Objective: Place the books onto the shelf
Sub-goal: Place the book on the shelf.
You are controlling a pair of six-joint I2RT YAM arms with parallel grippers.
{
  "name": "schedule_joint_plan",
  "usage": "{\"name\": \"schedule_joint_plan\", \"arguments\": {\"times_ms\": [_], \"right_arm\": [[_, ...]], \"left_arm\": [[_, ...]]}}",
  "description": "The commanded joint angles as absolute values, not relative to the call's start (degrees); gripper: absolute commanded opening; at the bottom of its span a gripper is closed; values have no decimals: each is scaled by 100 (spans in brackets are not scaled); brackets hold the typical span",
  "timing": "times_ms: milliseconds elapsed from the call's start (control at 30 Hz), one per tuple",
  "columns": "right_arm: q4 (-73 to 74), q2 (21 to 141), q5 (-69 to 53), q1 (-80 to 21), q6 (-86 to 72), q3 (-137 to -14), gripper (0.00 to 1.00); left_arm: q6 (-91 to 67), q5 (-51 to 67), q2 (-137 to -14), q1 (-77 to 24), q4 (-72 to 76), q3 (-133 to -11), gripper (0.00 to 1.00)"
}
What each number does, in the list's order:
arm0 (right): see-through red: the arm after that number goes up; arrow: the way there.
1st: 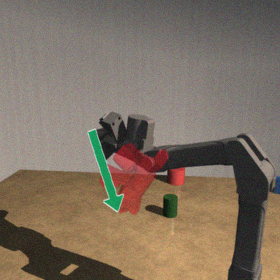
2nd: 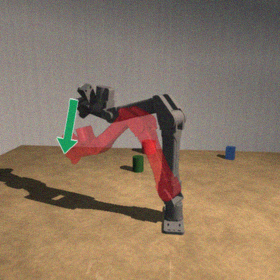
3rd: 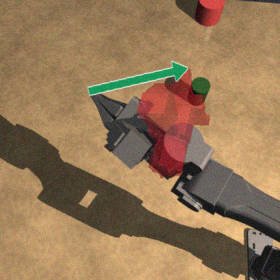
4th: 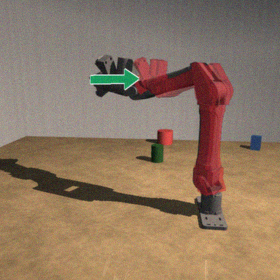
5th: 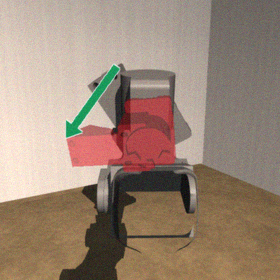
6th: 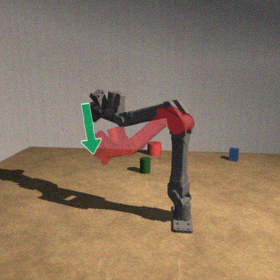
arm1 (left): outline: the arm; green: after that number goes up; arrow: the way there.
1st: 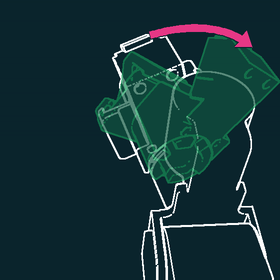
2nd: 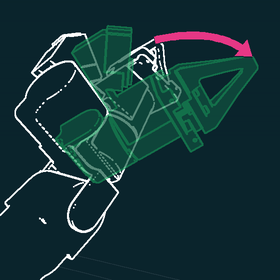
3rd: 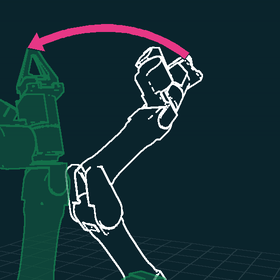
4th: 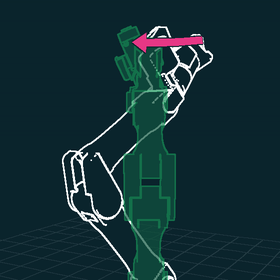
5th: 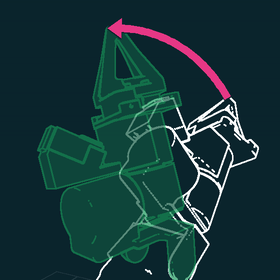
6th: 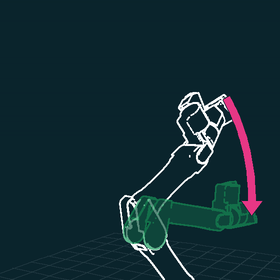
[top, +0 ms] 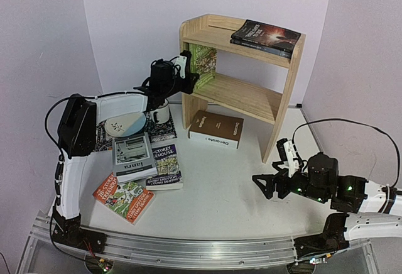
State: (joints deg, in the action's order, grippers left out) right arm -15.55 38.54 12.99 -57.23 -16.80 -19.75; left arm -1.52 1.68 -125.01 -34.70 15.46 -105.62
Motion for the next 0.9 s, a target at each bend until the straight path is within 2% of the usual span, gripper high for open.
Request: {"name": "schedule_joint_plan", "arguments": {"times_ms": [0, 300, 633, 867], "right_arm": [[-1600, 3692, 1435, -5732, -1731, -2148, 98], [-1625, 3771, 1390, -5737, -1740, -2171, 98], [-1626, 3702, 1389, -5736, -1792, -2135, 98], [-1626, 3697, 1414, -5736, -1792, -2133, 98]], "left_arm": [[-200, -148, -12199, -3419, 1985, -10755, 4], [-286, -167, -12015, -3411, 1986, -10619, 6], [-448, -174, -11950, -3403, 1986, -10524, 30], [-457, -235, -11709, -3403, 1986, -10191, 33]]}}
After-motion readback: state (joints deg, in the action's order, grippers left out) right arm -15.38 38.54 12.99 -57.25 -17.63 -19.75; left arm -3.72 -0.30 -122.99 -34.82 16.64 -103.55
